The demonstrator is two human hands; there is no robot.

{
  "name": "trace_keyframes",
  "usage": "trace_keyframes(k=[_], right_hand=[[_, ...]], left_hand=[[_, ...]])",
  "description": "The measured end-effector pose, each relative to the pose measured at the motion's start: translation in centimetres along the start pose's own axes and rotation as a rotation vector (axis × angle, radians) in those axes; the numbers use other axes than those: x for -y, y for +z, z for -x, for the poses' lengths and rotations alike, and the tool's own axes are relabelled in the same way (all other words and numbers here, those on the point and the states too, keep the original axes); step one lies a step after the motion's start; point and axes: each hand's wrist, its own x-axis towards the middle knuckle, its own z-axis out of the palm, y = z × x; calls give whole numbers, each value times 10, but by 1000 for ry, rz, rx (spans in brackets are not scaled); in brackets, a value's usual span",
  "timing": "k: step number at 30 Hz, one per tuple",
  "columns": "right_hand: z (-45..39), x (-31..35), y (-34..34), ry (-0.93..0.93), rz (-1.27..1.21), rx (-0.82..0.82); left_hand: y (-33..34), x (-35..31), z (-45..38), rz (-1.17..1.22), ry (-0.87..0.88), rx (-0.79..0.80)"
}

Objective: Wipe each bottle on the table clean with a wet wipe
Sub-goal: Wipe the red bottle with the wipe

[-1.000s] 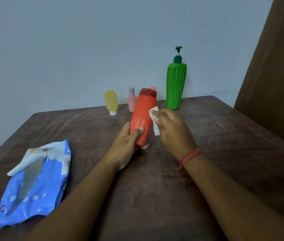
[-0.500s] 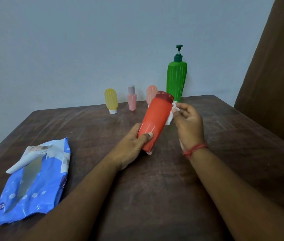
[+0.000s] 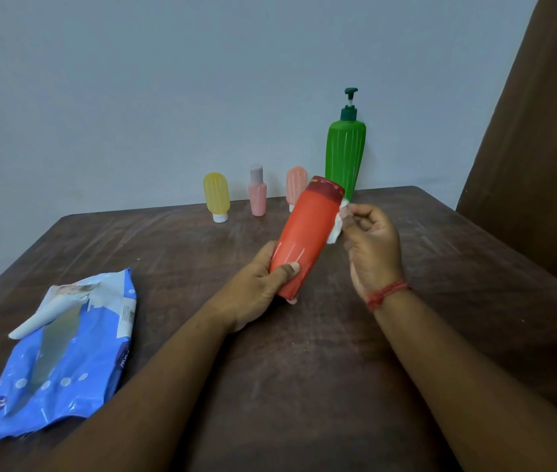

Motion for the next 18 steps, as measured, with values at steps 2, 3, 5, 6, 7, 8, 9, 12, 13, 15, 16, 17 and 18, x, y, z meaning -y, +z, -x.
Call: trace_keyframes(k=[2,3,5,6,7,8,9,12,13,15,16,17,18], right_hand=[[8,-6,5,34,46,102],[12,-10,8,54,72,160],[18,-15,14,90,110,250],[19,-16,15,91,124,264],[18,-17,16,79,142,250],[16,-16,15,51,167,213],[15,-15,14,11,196,158],[14,-15,13,-116,324,47],[17,-17,14,-153,381,82],[22,-21,17,-257,510,227],[24,-21,18,-327,566,296],[25,-21,20,-398,599,334],[25,-20,22,-447,609,327]], left_hand=[[0,0,1,80,7,-37],[-1,0,1,135,9,-63],[-1,0,0,219,-6,-104],[-1,0,0,232,-11,-108],[-1,0,-1,231,-15,-107],[-1,0,-1,217,-16,-97],[-1,-1,-1,191,-17,-84],[1,0,-2,146,-19,-70],[2,2,-3,181,-19,-88],[1,3,-5,316,-34,-143],[0,4,-6,375,-44,-164],[0,4,-7,408,-53,-179],[0,4,-7,411,-57,-184]])
